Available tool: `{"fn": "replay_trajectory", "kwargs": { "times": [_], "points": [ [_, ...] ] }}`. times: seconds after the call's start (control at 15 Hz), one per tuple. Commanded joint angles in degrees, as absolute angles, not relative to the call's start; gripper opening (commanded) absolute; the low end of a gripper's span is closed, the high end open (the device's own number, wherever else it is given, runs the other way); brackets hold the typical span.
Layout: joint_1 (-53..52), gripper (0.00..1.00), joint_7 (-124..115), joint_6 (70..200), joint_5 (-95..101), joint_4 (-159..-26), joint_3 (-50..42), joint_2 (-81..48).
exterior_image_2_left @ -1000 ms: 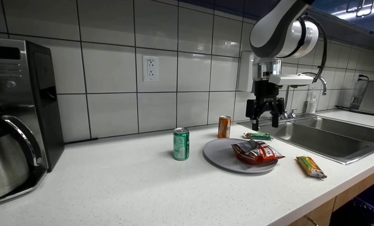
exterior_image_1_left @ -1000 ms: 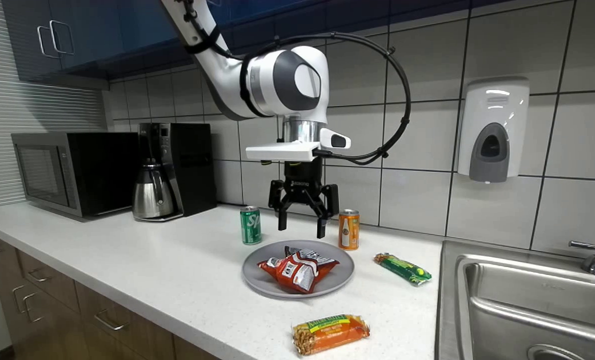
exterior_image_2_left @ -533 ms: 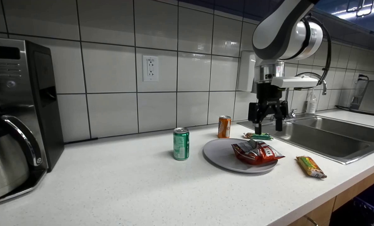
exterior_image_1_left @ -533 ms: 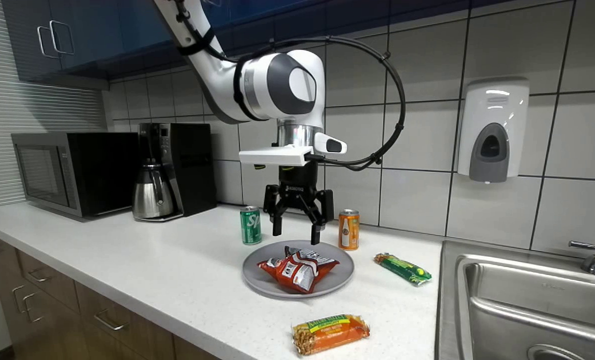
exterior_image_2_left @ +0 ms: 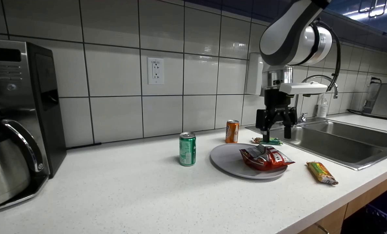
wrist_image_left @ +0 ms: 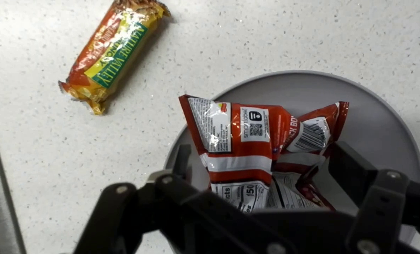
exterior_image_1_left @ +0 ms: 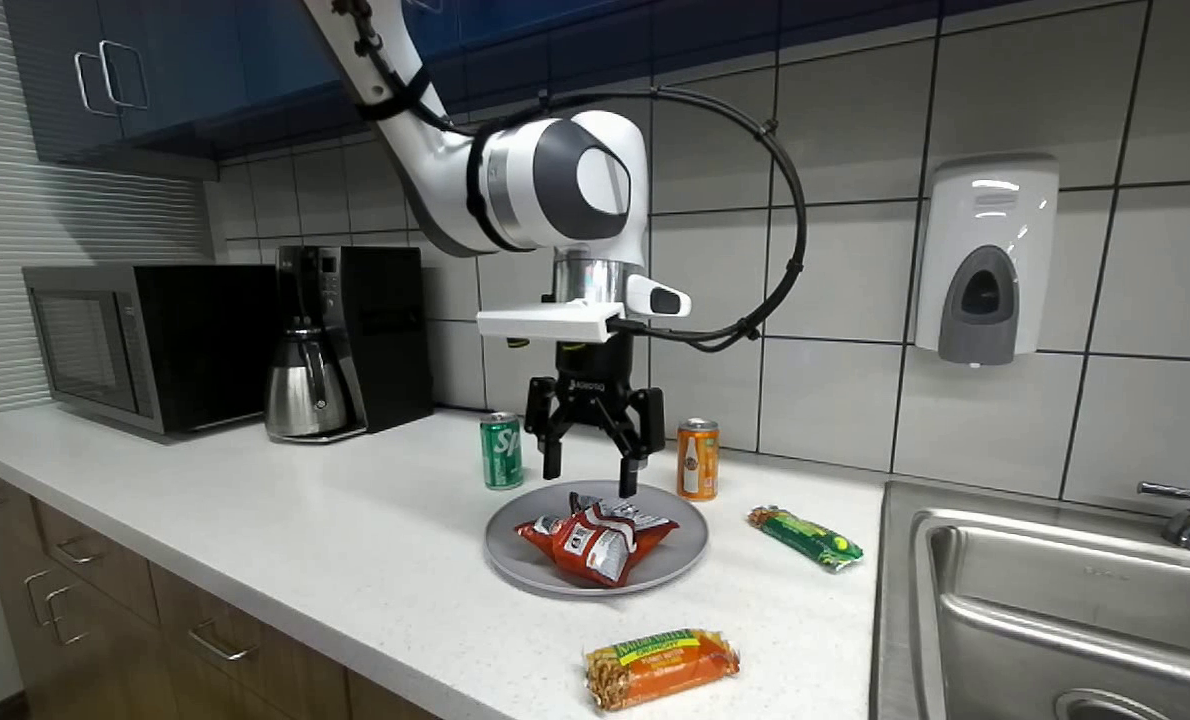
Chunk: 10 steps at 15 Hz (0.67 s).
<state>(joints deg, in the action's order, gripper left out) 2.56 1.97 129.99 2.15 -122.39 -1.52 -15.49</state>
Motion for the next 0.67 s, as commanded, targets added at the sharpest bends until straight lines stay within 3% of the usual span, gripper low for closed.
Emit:
{"fn": "replay_trajectory", "kwargs": {
  "times": [0.0, 0.6],
  "points": [
    [2.41, 1.0, 2.0, 130.12, 2.09, -122.27, -1.66, -15.65],
    [2.21, 1.0, 1.94, 130.44, 2.32, -122.1, -1.56, -15.91]
  ]
}}
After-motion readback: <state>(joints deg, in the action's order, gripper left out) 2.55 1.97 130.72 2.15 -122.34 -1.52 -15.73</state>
